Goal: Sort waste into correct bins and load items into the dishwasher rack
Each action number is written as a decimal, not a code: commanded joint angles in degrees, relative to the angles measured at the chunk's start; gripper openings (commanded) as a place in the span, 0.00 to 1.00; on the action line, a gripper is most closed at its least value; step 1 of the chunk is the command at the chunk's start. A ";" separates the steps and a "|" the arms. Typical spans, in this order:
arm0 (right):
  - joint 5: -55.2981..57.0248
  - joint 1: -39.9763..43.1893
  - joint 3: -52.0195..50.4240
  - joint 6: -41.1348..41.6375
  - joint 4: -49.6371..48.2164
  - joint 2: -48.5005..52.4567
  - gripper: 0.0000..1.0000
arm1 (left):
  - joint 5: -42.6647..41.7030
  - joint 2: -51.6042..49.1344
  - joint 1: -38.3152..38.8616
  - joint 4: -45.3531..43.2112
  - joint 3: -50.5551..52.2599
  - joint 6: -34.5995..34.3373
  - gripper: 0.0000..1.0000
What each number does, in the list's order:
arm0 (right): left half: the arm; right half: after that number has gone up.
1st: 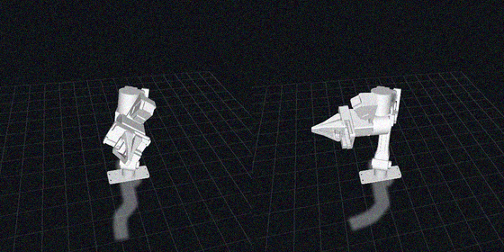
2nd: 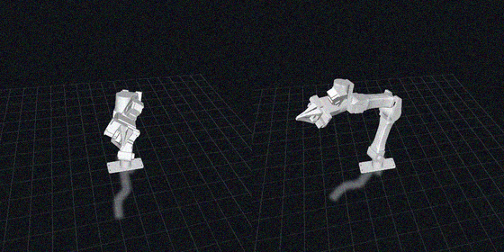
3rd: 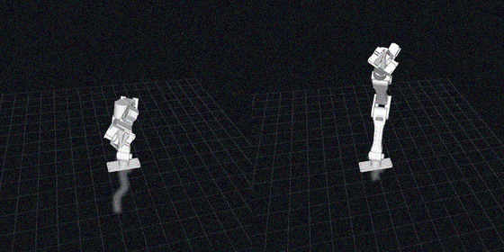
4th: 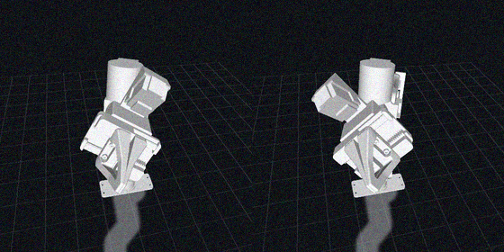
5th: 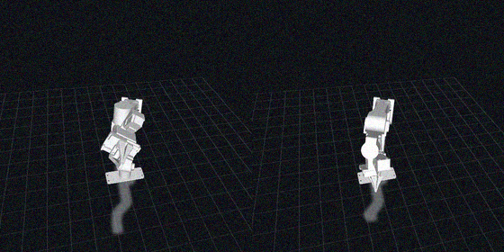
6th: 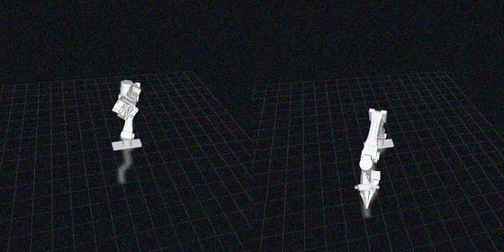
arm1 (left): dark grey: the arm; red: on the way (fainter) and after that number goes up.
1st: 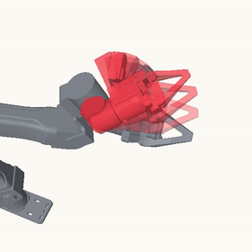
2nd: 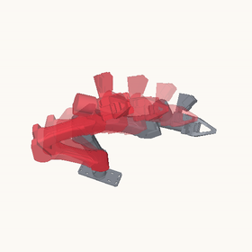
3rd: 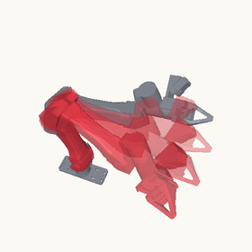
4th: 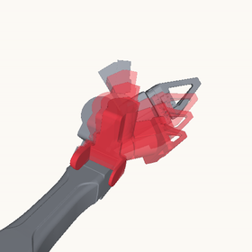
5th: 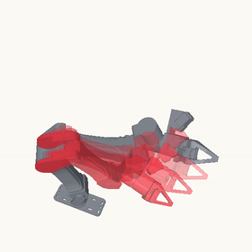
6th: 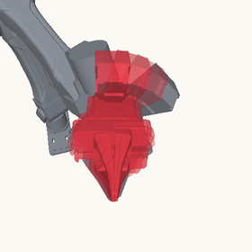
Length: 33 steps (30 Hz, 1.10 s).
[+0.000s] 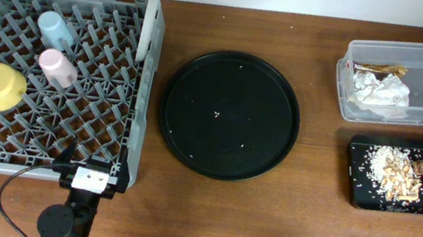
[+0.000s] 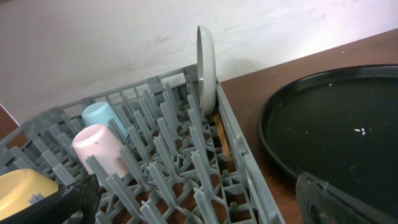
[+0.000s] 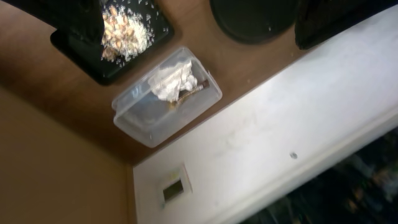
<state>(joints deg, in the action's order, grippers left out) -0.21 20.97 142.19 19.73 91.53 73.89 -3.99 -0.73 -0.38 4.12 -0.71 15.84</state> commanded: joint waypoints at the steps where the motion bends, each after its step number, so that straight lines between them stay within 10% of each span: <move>1: 0.48 -0.57 -5.70 0.46 -5.20 -6.88 0.98 | 0.83 0.44 0.22 0.42 0.22 -0.46 0.99; 10: -0.83 -16.94 -71.84 0.50 -52.02 -44.89 0.98 | 0.81 0.44 0.22 0.42 0.22 -0.46 0.99; 20: -6.51 -20.33 -122.07 0.50 -78.97 -70.99 0.98 | 0.81 0.44 0.22 0.42 0.22 -0.46 0.99; 33: -8.22 -20.33 -141.81 -0.94 -105.00 -73.70 0.98 | 0.81 0.44 0.22 0.42 0.22 -0.46 0.99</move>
<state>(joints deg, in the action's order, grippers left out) -7.88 1.06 3.33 19.44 -11.07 0.78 -3.57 -0.62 -0.38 4.16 -0.73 15.64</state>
